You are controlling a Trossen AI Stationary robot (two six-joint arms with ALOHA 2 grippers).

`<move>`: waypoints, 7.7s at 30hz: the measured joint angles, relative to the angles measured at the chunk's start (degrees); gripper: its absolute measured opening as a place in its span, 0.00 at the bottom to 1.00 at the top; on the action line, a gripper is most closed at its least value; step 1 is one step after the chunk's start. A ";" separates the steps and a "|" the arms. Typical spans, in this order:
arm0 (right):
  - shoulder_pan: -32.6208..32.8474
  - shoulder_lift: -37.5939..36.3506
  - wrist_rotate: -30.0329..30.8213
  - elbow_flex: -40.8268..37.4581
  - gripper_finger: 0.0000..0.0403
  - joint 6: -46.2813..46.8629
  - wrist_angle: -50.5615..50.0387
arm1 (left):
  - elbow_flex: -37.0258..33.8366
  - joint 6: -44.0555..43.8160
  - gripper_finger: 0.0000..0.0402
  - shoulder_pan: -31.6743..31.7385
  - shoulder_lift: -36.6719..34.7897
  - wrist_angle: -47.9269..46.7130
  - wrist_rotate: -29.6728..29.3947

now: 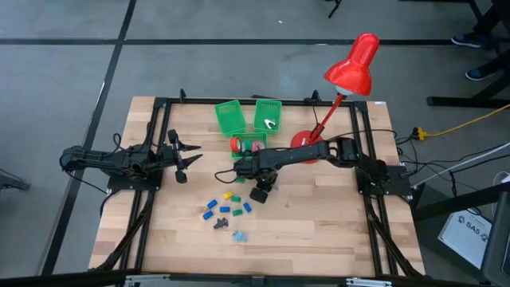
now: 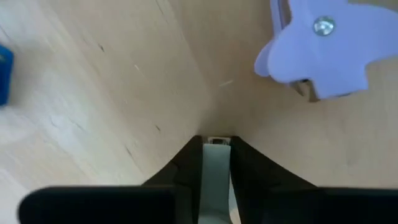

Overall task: Pick and place Stapler, Stapler remover, tape
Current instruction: Put the gray staple remover into the right green bin, then put the violet staple remover into the right green bin

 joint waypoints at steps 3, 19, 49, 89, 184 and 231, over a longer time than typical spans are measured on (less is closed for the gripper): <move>0.21 0.30 2.70 2.55 0.16 4.29 -2.66 | -0.02 0.00 0.32 0.02 0.00 0.00 0.00; -2.34 -0.07 21.83 30.48 0.17 1.95 -26.08 | -0.02 -0.02 0.32 0.02 0.00 0.00 0.00; -28.60 -1.34 20.70 27.79 0.20 15.21 -7.38 | -0.02 0.00 0.32 0.01 -0.02 -0.02 0.00; -27.99 -1.32 15.42 23.41 0.76 8.23 -8.83 | -0.01 0.00 0.32 0.01 -0.01 -0.02 0.00; 1.07 -1.09 21.32 13.09 0.69 -19.49 -3.37 | -0.02 -0.01 0.32 0.01 -0.01 0.00 0.00; -0.57 6.77 19.05 13.14 0.19 -19.23 -10.55 | 0.00 -0.02 0.32 0.00 0.00 -0.02 0.00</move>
